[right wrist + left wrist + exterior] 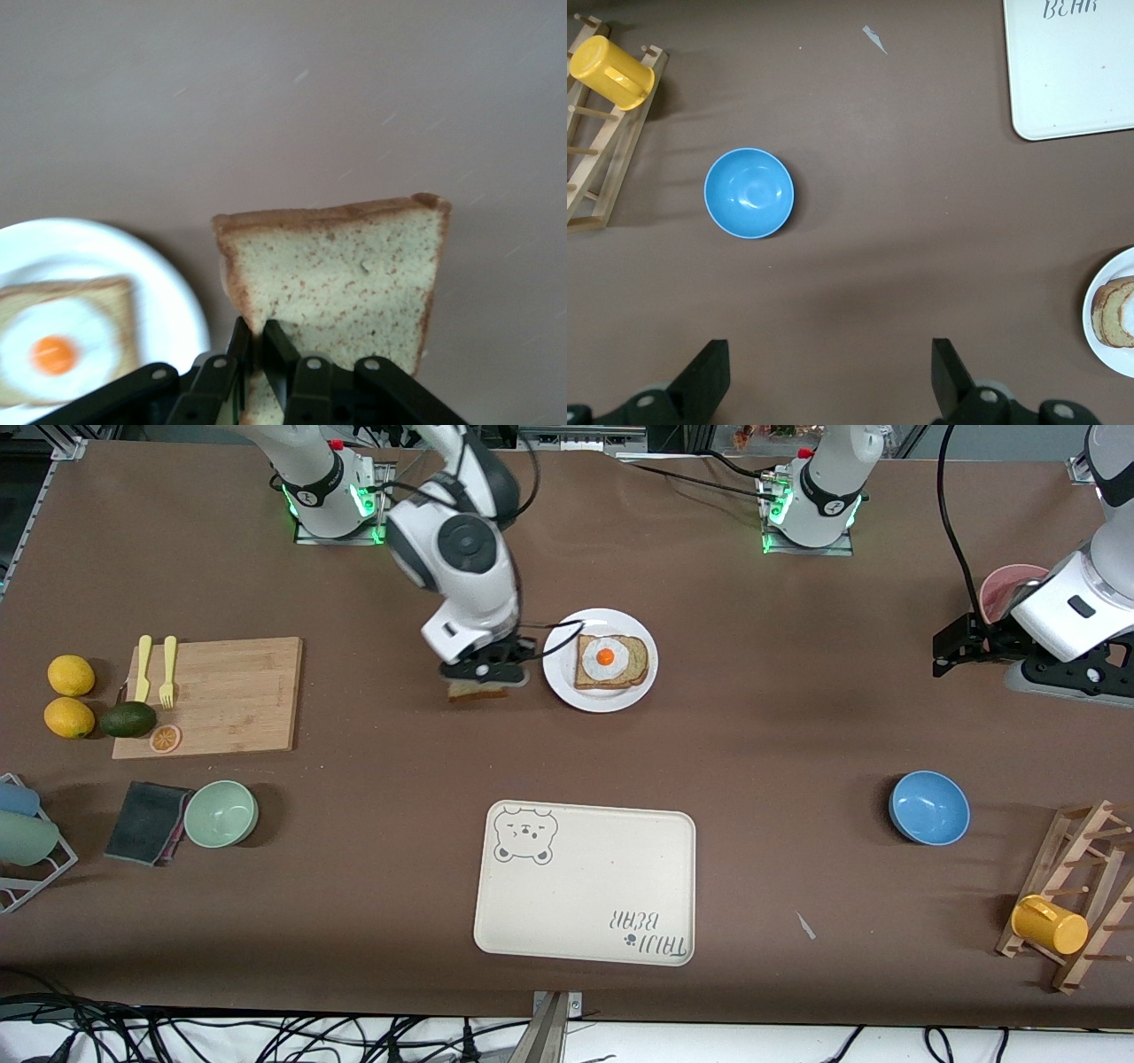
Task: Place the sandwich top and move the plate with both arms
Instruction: 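Carry the bread slice over the white plate and lower it onto the egg, then open the right gripper and withdraw while the left gripper reaches the plate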
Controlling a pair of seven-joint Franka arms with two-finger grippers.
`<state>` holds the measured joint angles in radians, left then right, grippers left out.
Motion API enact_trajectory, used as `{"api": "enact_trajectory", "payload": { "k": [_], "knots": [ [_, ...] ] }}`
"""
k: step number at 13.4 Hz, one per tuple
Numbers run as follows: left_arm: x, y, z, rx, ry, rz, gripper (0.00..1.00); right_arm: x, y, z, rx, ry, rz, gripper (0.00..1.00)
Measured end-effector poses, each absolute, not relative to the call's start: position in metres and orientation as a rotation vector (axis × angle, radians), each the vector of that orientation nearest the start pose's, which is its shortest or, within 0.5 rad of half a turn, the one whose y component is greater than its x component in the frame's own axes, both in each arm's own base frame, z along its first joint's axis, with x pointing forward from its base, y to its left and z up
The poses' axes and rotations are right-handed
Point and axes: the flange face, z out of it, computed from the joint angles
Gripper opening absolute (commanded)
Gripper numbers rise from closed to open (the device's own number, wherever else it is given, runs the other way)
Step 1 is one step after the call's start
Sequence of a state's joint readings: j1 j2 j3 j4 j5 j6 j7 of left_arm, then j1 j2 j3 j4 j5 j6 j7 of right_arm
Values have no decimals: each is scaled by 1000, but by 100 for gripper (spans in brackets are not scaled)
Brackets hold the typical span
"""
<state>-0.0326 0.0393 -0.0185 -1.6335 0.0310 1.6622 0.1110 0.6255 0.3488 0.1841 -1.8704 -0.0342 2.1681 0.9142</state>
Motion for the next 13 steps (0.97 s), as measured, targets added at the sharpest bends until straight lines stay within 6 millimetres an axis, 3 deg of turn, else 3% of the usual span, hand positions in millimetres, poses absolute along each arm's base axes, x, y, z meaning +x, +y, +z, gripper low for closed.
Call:
{"api": "enact_trajectory", "payload": {
  "k": [3,5,9,13],
  "knots": [
    [572,-26,581,-3101,257,18,100,396,518,328,-3107,304,83,0],
    [572,-26,581,-3101,256,18,100,379,551,323,-3079,406,99,0],
    [572,-26,581,-3101,256,18,100,369,582,303,-3048,533,145,0],
    [572,-26,581,-3101,256,18,100,370,595,277,-2997,575,131,0]
  ]
}}
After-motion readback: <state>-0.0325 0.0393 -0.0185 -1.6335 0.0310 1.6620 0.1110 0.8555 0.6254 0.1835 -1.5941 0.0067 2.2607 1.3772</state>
